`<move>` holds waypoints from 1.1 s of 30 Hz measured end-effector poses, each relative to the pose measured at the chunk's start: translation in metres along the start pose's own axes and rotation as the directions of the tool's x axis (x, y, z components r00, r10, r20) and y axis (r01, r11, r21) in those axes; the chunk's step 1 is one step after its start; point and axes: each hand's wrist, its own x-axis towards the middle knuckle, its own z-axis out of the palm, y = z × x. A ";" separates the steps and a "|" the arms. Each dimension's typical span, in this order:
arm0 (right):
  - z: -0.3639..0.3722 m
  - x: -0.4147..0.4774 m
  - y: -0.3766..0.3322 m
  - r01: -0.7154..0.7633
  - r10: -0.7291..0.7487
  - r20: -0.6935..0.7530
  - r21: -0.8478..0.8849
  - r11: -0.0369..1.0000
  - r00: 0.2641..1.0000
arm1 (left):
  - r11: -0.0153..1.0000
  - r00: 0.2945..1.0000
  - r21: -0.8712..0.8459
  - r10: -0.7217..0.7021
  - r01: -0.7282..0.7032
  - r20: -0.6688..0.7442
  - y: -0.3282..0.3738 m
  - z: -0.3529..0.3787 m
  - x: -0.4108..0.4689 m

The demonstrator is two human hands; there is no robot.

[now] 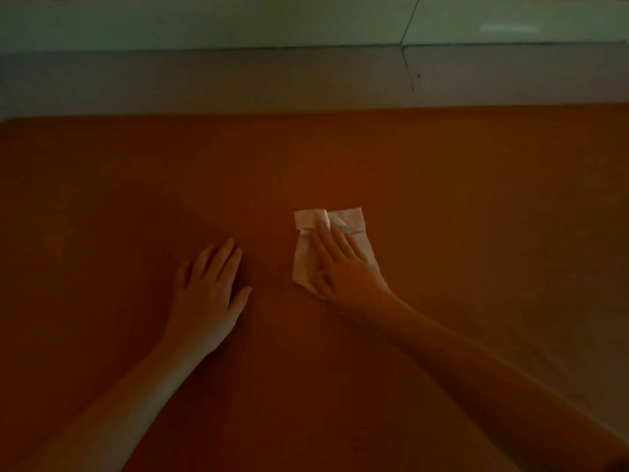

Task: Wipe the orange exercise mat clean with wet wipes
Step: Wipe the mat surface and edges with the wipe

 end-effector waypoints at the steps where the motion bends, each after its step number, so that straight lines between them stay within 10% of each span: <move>1: -0.004 -0.002 0.006 0.062 -0.061 0.021 -0.040 0.997 0.998 | 1.000 1.000 0.014 0.004 -0.004 -0.005 -0.001 0.001 0.002; 8: -0.042 0.069 0.040 -0.247 0.248 -0.045 0.029 0.969 0.968 | 0.997 0.999 0.072 0.039 -0.038 -0.011 -0.001 0.008 0.003; 21: -0.048 0.110 0.027 -0.110 0.109 -0.017 -0.062 0.992 0.994 | 0.996 0.998 0.083 0.021 -0.025 0.058 0.002 0.004 0.004; 26: -0.075 0.147 0.060 -0.388 0.388 -0.031 0.022 0.922 0.921 | 0.993 0.996 0.113 0.018 -0.028 0.086 0.000 0.002 0.005; 33: -0.063 0.142 0.035 -0.077 0.069 -0.060 -0.150 0.986 0.996 | 0.992 0.995 0.123 0.015 -0.027 0.100 0.001 0.001 0.007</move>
